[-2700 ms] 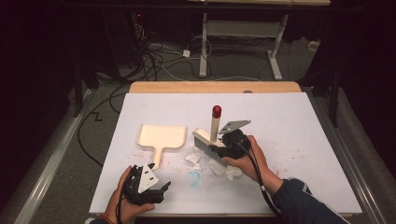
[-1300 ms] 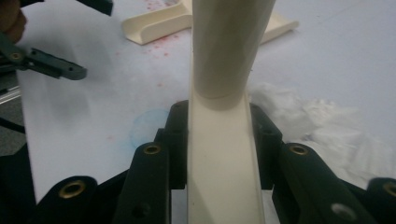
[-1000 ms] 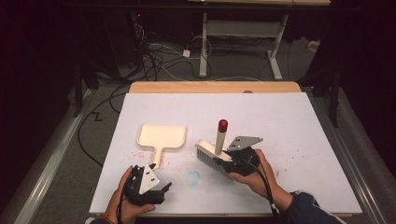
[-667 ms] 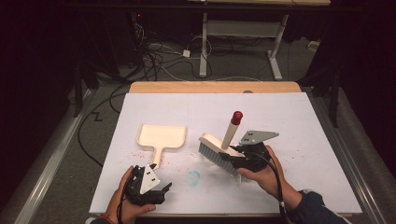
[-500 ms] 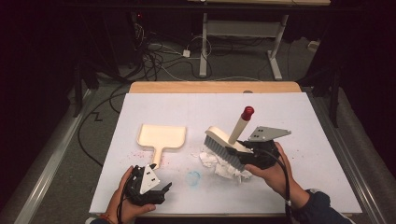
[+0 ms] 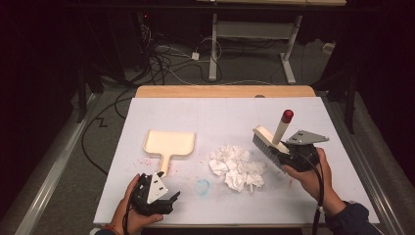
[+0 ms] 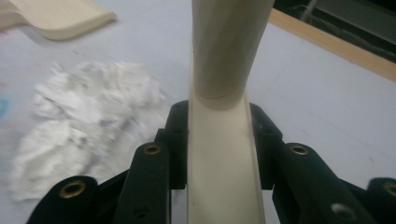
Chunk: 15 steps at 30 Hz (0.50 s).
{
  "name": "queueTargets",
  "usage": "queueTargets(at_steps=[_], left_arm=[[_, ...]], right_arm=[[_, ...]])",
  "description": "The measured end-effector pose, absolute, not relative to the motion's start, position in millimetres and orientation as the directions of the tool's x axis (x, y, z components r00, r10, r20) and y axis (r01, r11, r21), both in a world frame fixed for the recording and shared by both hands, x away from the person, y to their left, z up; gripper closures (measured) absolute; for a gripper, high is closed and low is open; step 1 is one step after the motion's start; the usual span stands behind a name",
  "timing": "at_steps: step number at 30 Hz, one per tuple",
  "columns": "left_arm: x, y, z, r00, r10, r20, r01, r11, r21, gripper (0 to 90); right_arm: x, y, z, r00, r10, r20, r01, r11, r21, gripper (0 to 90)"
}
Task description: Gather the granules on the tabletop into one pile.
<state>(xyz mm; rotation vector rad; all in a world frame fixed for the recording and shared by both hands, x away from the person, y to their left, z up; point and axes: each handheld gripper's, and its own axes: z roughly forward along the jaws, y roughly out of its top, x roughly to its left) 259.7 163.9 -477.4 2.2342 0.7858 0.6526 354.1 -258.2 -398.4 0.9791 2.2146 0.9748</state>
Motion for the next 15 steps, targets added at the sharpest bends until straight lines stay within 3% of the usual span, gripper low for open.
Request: queueTargets(at_steps=[6, 15], left_arm=[[260, 162, -477, 0.698, 0.678, 0.23, 0.346, -0.601, 0.721, 18.8], [260, 163, -477, 0.7, 0.675, 0.232, 0.344, -0.604, 0.719, 18.8]], right_arm=[[364, -253, -417, -0.582, 0.798, -0.158, 0.452, 0.479, 0.753, 68.3], [359, -214, -425, -0.604, 0.774, -0.191, 0.42, 0.513, 0.749, 68.2]])
